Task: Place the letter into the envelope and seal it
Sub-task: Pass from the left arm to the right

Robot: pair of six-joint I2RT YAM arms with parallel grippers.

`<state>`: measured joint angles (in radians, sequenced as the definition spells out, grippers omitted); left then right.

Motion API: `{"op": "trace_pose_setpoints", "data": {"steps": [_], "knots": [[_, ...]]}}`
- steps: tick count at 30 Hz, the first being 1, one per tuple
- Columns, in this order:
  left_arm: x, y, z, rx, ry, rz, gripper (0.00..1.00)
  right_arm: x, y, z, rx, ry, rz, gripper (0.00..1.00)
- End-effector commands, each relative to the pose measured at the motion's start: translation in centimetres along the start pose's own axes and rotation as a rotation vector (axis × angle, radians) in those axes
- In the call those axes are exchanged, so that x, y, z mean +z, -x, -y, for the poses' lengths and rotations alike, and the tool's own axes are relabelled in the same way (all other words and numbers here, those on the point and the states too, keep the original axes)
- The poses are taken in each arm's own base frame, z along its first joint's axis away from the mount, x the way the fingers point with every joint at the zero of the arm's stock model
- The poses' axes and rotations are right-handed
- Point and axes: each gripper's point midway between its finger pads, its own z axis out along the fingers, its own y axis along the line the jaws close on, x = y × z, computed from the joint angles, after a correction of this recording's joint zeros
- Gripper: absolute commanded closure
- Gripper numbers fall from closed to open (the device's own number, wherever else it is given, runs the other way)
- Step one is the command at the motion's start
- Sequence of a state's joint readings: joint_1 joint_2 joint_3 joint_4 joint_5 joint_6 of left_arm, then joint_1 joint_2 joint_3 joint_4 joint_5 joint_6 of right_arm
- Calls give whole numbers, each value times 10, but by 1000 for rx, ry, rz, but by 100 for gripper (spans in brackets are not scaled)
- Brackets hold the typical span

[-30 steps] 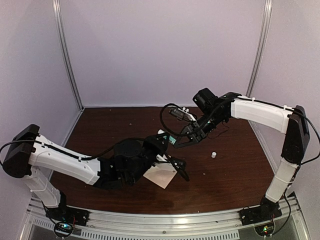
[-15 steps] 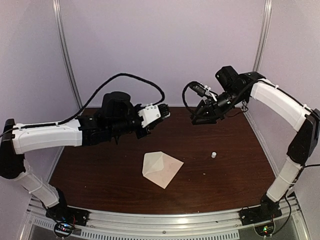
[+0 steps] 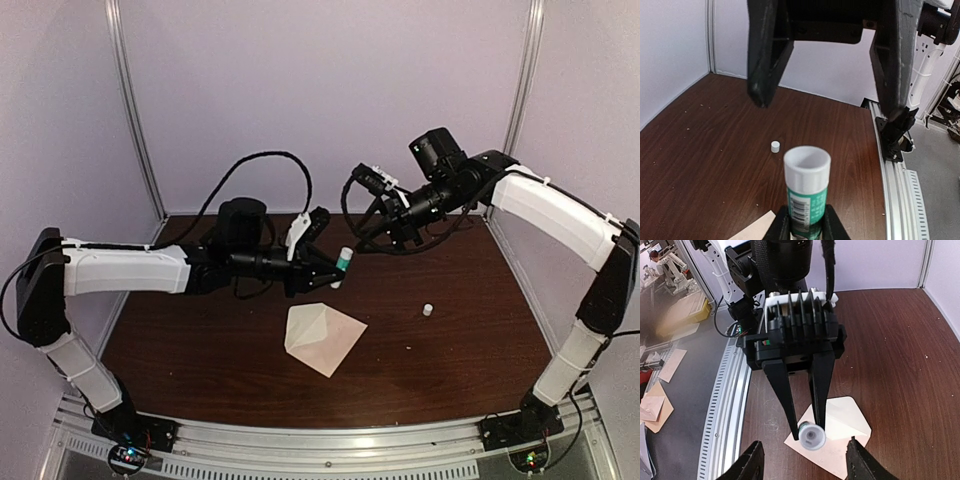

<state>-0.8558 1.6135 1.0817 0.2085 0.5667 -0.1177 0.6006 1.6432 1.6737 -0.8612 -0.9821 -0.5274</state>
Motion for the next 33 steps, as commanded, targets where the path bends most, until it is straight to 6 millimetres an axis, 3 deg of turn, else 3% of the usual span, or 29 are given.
{"op": "trace_pose_setpoints", "data": {"steps": [1, 10, 14, 22, 33], "knots": [[-2, 18, 14, -52, -103, 96, 91, 16, 13, 5, 21, 32, 11, 44], [-6, 23, 18, -43, -108, 109, 90, 30, -2, -4, 88, 105, -12, 49], [-6, 24, 18, -46, -107, 111, 90, 32, -5, -6, 105, 121, -14, 57], [-7, 25, 15, -50, -89, 118, 90, 40, -9, -14, 110, 145, -34, 59], [-12, 27, 7, -52, -51, 131, 90, 45, -11, -15, 121, 150, -43, 84]]}}
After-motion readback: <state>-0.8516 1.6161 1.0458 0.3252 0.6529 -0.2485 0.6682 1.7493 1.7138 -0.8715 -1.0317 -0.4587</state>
